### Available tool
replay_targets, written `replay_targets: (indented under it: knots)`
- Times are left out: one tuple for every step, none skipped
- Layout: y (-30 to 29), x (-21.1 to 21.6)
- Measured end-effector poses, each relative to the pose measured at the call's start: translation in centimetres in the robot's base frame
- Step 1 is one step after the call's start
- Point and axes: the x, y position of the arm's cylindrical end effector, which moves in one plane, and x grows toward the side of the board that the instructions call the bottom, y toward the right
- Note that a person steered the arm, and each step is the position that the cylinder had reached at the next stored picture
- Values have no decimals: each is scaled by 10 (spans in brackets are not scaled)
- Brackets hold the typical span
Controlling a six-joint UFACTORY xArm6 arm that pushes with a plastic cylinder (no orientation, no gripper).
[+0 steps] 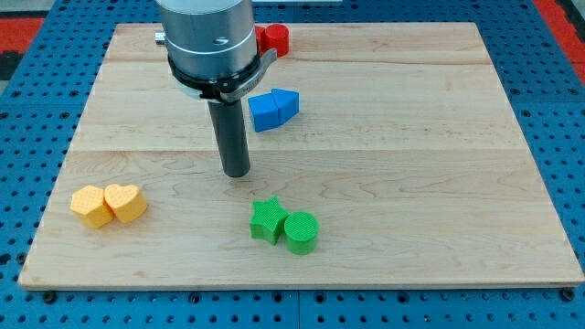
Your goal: Place arm diagonally to the green star
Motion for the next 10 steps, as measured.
replay_targets:
  knots:
    - [6,8]
    - [6,8]
    - [8,8]
    - [15,8]
    - [24,8]
    - [51,8]
    - [83,8]
    - [99,7]
    - [118,2]
    - [122,-18]
